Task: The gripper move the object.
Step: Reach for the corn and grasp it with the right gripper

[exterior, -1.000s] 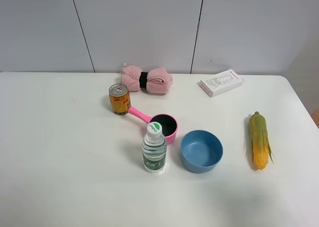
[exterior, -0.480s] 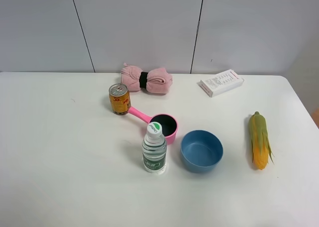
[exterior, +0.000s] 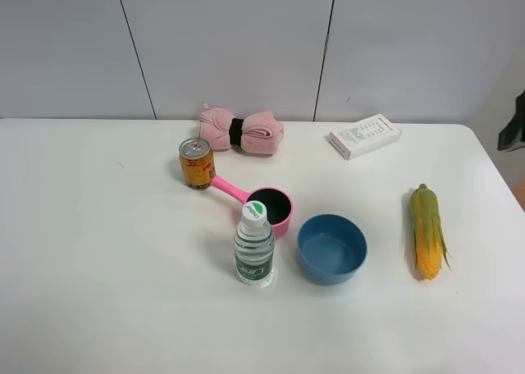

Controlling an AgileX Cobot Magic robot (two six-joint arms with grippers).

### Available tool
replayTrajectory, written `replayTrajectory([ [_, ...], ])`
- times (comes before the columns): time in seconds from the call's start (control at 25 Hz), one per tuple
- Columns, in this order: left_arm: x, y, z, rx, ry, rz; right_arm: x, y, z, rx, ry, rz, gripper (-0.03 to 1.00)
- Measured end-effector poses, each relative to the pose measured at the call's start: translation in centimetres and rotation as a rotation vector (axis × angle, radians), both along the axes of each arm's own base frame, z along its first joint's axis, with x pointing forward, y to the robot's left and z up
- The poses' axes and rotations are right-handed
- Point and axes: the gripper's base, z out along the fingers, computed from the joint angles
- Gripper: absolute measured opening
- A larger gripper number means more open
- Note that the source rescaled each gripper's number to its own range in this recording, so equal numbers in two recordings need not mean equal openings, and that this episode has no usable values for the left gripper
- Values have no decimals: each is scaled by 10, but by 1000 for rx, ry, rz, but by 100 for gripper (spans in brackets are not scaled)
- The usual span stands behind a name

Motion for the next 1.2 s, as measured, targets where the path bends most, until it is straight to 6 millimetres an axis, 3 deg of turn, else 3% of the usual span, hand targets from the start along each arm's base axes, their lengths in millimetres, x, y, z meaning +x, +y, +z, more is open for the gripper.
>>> replayTrajectory([
  [0.32,0,0,0,0,0,0,51,-8,-45,105,188,97,80],
  [0.56,0,0,0,0,0,0,72,-17,-65,83,215,154,80],
  [0.88,0,0,0,0,0,0,103,-19,-107,80,301,188,80],
  [1.2,0,0,0,0,0,0,121,-21,-145,83,386,207,80],
])
